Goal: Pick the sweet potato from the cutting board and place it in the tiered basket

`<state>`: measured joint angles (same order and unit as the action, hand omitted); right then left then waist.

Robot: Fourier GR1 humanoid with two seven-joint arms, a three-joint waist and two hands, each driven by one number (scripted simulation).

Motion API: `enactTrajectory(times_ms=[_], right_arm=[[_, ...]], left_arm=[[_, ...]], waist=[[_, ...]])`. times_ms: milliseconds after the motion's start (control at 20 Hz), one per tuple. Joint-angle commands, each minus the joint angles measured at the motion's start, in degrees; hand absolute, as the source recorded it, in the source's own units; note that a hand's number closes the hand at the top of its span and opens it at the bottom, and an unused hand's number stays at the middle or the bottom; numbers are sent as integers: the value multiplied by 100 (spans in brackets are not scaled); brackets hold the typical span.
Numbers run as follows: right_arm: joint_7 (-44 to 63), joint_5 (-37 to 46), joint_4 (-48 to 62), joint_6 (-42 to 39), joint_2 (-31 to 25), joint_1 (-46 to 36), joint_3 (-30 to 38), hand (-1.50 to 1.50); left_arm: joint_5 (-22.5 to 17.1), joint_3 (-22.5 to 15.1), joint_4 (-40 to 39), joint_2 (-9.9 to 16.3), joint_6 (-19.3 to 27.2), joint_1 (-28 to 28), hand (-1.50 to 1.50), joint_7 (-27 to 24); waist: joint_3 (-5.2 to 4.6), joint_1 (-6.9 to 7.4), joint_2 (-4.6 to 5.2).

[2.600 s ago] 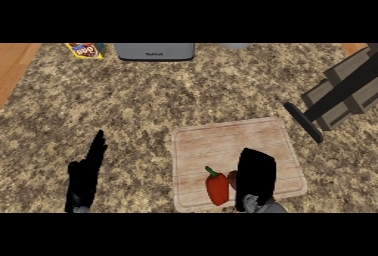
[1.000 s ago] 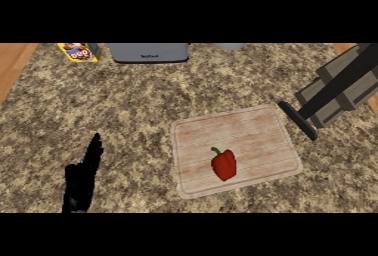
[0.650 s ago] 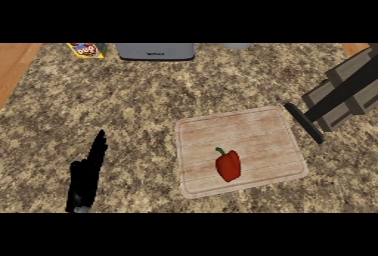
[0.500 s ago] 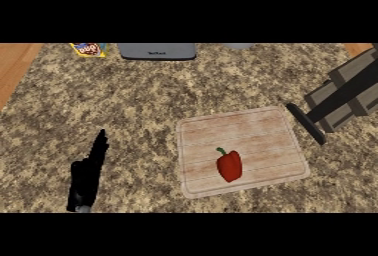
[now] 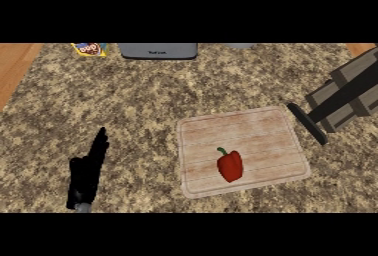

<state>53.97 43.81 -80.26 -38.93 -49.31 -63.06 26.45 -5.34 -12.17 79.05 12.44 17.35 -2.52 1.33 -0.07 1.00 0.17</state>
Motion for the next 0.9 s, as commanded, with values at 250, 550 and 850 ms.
enactTrajectory(times_ms=[250, 550, 850], right_arm=[[-533, 494, 1388, 1192, 188, 199, -307, 150], [-685, 579, 1922, 2222, 640, 285, -197, 150], [-577, -169, 1881, 2997, 1236, 555, 751, -150]], left_arm=[[176, -61, -77, -154, -19, -304, 0, -313], [145, 52, 146, -63, -110, -410, 0, -235], [246, 28, 161, -152, 42, -178, 0, 120]], waist=[[6, -2, 6], [7, 7, 3], [15, -85, -21]])
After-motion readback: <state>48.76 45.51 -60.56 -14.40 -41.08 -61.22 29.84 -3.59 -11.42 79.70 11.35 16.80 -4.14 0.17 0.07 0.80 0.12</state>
